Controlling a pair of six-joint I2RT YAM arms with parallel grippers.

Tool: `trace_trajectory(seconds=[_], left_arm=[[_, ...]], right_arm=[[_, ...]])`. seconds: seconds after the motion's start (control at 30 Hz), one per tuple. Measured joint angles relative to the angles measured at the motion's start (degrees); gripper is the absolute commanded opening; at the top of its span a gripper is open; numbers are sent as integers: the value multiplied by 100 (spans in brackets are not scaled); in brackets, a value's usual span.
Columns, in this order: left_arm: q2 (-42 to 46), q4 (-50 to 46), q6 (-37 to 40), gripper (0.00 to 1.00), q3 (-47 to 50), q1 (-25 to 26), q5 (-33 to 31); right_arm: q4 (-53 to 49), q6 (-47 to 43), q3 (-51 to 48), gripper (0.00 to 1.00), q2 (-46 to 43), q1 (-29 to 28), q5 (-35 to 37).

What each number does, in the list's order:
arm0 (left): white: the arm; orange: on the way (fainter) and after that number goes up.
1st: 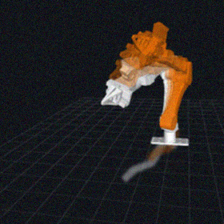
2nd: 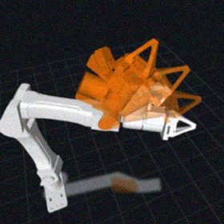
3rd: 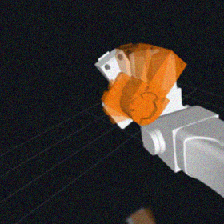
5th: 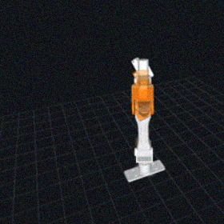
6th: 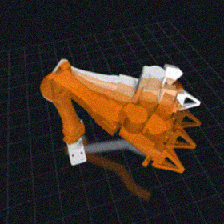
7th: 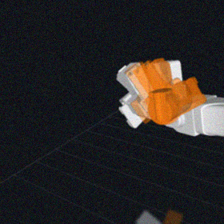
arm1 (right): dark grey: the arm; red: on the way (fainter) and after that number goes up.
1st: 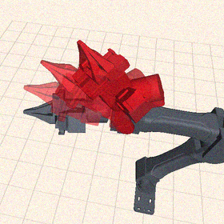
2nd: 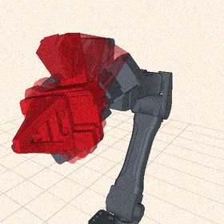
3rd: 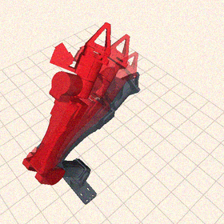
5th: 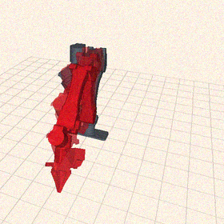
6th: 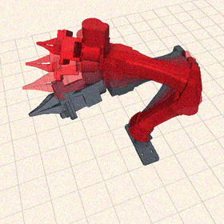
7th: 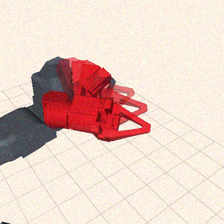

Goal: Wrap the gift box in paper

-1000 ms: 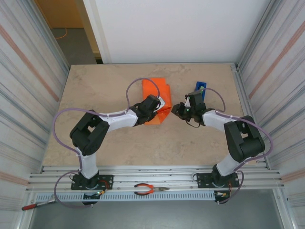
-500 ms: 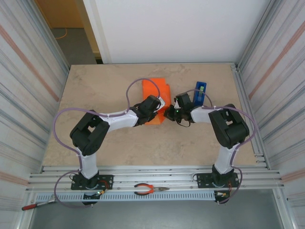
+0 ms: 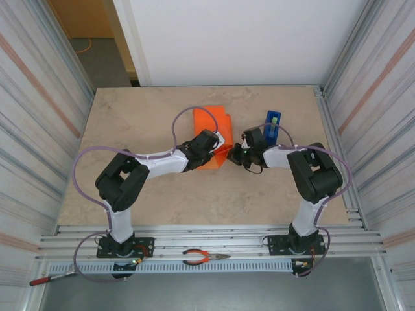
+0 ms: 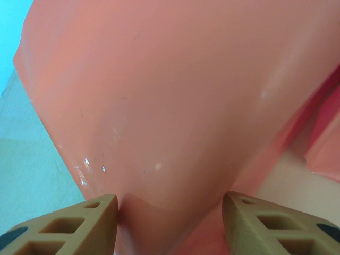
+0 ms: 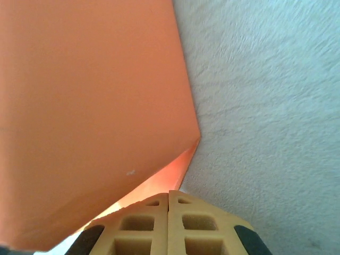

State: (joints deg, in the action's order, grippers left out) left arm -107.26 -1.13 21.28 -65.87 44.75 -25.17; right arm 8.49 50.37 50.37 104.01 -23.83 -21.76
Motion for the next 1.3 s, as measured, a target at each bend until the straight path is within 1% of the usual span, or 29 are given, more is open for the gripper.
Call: trace_trajectory(seconds=[0.13, 0.33, 0.43, 0.67, 0.73, 0.93, 1.13, 1.3], left_arm=[[0, 0, 0, 53, 0, 0, 0], [-4, 17, 0, 53, 0, 2, 0], [-4, 17, 0, 53, 0, 11, -4], [11, -68, -17, 54, -46, 11, 66], [55, -221, -81, 55, -116, 11, 256], [380, -796, -673, 58, -358, -136, 1281], [964, -892, -1696, 59, -431, -750, 2092], [1023, -946, -2535, 61, -424, -1377, 2583]], right_arm=[[-52, 2, 125, 0, 11, 33, 85], [-83, 0, 446, 0, 348, -28, 181], [-98, 0, 455, 0, 444, -125, 264], [37, 0, 306, 0, 365, -177, 348], [-11, 2, 190, 0, 245, -181, 372], [-304, 0, 61, 0, -232, -264, 398], [-365, 0, 144, 0, -376, -356, 396], [-632, -120, 162, 0, -461, -282, 398]])
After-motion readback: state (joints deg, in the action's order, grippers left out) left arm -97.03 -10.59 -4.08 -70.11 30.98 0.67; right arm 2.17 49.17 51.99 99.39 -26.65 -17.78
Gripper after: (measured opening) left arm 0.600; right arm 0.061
